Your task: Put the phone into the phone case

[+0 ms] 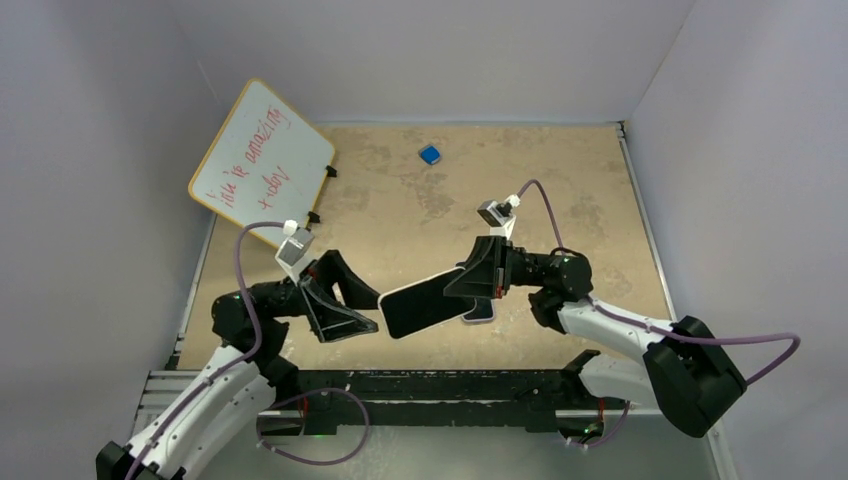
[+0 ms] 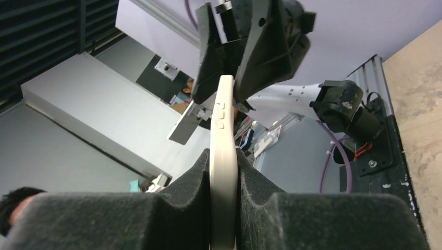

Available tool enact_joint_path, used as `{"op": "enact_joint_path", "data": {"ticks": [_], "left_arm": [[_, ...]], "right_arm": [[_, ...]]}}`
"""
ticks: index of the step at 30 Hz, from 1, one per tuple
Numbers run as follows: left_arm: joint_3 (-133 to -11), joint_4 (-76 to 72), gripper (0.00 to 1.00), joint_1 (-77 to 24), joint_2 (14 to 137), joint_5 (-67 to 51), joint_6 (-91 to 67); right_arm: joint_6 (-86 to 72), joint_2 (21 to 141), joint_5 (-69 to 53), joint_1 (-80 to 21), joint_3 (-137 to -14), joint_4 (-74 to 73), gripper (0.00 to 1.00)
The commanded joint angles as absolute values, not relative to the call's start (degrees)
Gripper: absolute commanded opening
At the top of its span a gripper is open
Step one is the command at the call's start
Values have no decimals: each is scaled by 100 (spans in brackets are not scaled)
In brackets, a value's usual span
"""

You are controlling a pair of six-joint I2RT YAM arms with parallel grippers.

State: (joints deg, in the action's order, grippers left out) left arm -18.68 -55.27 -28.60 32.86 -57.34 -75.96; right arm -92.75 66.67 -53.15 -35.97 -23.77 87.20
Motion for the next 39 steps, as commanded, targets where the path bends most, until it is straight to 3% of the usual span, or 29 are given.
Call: {"op": "enact_joint_path", "data": {"ticks": [1, 6, 12, 14, 15, 16, 18, 26, 31, 32, 38, 39], "left_arm": [[-2666, -2649, 60, -2881, 2807, -5349, -5784], [-3304, -666, 59, -2883, 2816, -4701, -4917], [-3961, 626, 52, -2883, 2924, -3995, -4126], [-3991, 589, 36, -2883, 2952, -4087, -4053], [-3984, 543, 17, -2883, 2965, -4208, -4025], [-3959, 449, 7, -2883, 2977, -4363, -4016], [-3866, 29, 0, -2883, 2955, -4689, -4183], [-2840, -4592, 0, -2883, 3119, -5853, -7079], [-2722, -6003, 0, -2887, 3319, -6030, -7934], [-2725, -6070, 1, -2886, 3328, -6048, -7993], [-3045, -4289, 61, -2883, 3109, -5969, -7084], [-3163, -3696, 66, -2883, 3043, -5859, -6753]], "right_arm": [[-9032, 6451, -4778, -3534, -2596, 9943, 0], [-8626, 6406, -4799, -3533, -2739, 9398, 0], [-8310, 6356, -4976, -3534, -2821, 8872, 0], [-8247, 6354, -5003, -3535, -2809, 8783, 0], [-8251, 6362, -5021, -3533, -2793, 8785, 0], [-8259, 6375, -5023, -3539, -2774, 8808, 0], [-8293, 6415, -5063, -3535, -2738, 8916, 0], [-8952, 6986, -5321, -3539, -2715, 10162, 0], [-9304, 7355, -5330, -3534, -2707, 10642, 0], [-9293, 7340, -5337, -3538, -2706, 10631, 0], [-9094, 7084, -5181, -3534, -2750, 10371, 0], [-9022, 7026, -5107, -3533, -2765, 10273, 0]]}}
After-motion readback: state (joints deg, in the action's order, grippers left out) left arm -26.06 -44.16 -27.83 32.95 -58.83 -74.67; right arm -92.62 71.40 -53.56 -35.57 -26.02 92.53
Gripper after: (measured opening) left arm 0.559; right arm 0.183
